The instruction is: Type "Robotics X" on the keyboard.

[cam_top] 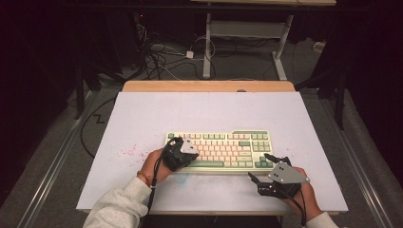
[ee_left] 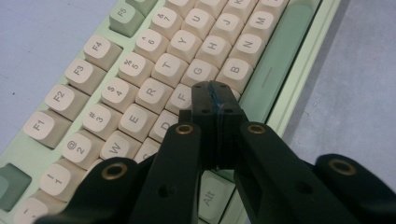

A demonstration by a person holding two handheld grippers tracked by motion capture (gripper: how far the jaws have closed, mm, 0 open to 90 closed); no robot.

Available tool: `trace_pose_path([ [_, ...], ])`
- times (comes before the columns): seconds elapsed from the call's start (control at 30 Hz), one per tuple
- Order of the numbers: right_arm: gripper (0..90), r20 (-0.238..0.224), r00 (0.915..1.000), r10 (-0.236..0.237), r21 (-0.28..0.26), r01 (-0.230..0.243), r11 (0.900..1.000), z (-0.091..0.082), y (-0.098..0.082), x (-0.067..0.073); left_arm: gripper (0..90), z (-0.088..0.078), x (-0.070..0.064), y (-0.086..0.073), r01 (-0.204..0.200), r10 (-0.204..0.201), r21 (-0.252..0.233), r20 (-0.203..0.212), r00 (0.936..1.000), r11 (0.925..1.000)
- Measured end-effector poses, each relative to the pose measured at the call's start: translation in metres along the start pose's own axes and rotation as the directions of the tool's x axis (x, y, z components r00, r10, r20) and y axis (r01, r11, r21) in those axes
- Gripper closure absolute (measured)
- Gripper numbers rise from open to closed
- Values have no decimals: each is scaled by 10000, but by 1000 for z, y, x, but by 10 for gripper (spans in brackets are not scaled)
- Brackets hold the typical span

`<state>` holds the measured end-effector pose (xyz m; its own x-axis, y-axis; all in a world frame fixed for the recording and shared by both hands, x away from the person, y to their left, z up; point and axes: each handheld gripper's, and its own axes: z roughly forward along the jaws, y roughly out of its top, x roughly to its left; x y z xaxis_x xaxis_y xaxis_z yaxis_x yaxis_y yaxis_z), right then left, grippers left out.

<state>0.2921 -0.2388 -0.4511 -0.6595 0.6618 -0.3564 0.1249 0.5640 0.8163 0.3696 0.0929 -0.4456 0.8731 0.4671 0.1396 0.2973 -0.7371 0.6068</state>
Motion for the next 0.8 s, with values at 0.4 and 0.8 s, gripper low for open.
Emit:
trace_pose_path([
  [0.4, 214, -32, 10000, -22, 35, 22, 10000, 1, 0, 0, 875, 0, 1, -1, -1, 1, 15, -45, 10000, 10000],
  [0.8, 216, -58, 10000, -75, 80, 75, 9999, 1, 0, 1, 874, 0, 1, -1, -8, 8, 21, -80, 10000, 10000],
])
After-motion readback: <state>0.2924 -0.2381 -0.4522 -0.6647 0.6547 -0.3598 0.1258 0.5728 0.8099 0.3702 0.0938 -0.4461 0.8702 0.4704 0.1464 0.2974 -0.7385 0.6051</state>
